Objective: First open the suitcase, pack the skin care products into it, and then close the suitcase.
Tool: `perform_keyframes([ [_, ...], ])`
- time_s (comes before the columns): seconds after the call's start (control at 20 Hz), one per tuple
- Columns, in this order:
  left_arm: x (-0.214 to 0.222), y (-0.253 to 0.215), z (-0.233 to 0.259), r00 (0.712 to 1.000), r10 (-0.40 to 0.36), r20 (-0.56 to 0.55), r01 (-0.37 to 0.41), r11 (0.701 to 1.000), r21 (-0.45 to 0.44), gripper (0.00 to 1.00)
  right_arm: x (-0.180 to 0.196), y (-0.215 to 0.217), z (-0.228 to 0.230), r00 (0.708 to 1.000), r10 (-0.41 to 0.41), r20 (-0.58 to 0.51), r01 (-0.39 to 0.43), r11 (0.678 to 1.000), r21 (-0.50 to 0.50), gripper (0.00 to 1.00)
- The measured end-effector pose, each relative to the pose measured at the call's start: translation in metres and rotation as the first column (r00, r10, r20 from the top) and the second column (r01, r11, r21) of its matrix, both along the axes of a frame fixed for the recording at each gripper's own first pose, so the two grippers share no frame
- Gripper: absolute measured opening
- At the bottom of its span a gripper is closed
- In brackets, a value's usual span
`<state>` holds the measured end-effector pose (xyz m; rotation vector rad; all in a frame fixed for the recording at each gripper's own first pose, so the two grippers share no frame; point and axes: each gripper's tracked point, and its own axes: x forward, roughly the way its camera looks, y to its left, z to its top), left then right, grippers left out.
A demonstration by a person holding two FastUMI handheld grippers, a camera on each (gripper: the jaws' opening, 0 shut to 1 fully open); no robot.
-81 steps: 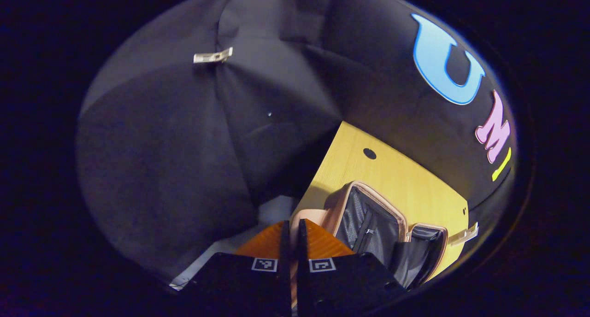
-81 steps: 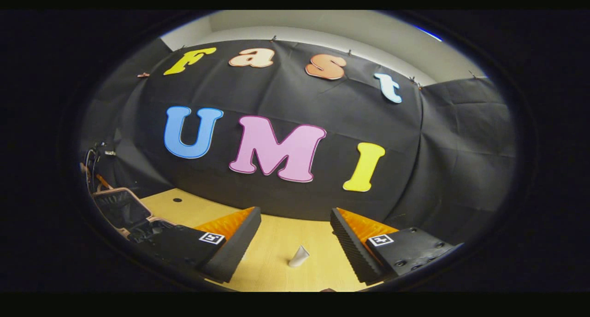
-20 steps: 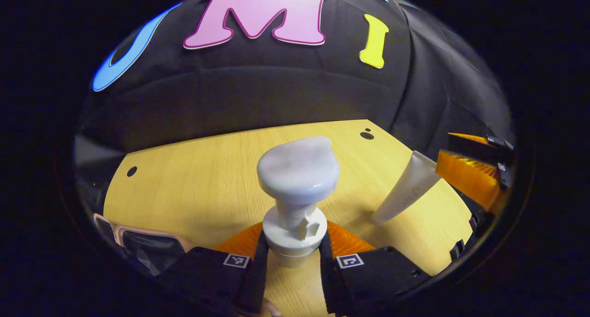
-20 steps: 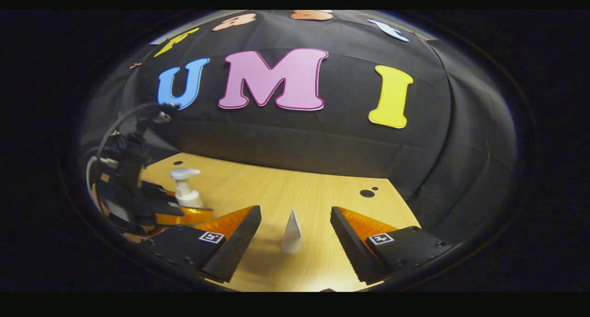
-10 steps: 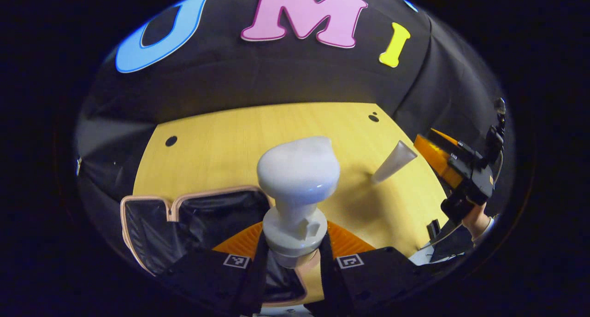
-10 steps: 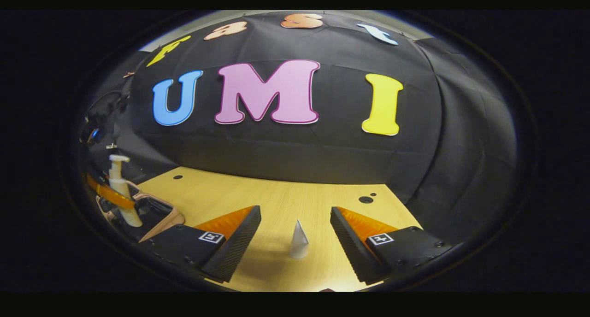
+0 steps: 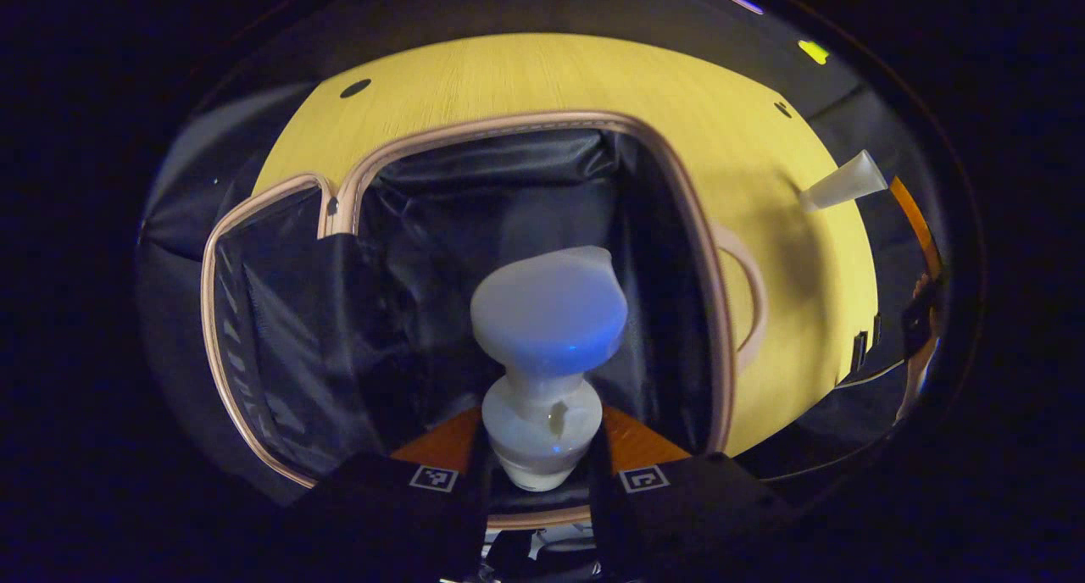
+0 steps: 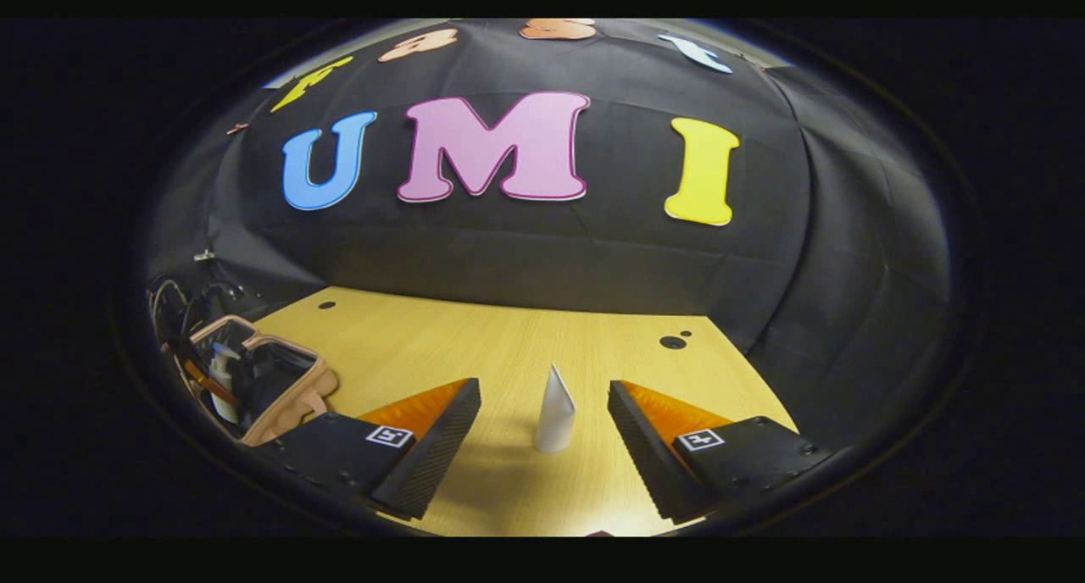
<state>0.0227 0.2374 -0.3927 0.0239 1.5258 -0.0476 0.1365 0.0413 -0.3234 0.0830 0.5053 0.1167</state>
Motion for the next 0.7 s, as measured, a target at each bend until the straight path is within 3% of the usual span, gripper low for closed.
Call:
perform_keyframes([
  [0.1,-0.002,0.013,-0.015,0.999,-0.009,-0.034,0.01,0.999,0.038,0.54,-0.001,0.001,-0.017,0.999,0.004,-0.043,-0.005,1.0,-0.008,0.96],
  [0.25,-0.01,0.028,-0.032,0.997,0.015,-0.08,-0.009,0.997,0.074,0.6,-0.002,0.005,-0.039,0.995,0.028,-0.092,-0.029,1.0,-0.009,0.97],
  [0.4,-0.008,0.031,-0.028,0.999,0.023,-0.042,-0.02,0.996,0.083,0.65,0.001,0.011,-0.058,0.991,0.038,-0.126,-0.039,0.999,-0.008,0.97],
  [0.45,-0.006,0.024,-0.021,0.999,0.037,-0.025,-0.035,0.997,0.063,0.77,0.003,0.012,-0.064,0.99,0.04,-0.135,-0.042,0.999,-0.011,0.97],
  [0.55,0.002,0.032,-0.002,0.999,0.017,0.044,-0.022,0.992,0.128,1.0,0.01,0.012,-0.08,0.987,0.045,-0.152,-0.049,0.999,-0.023,0.97],
  [0.7,0.02,0.024,0.039,0.978,-0.006,0.211,-0.021,0.991,0.13,1.0,0.019,0.003,-0.11,0.977,0.009,-0.211,-0.012,1.0,-0.012,0.94],
])
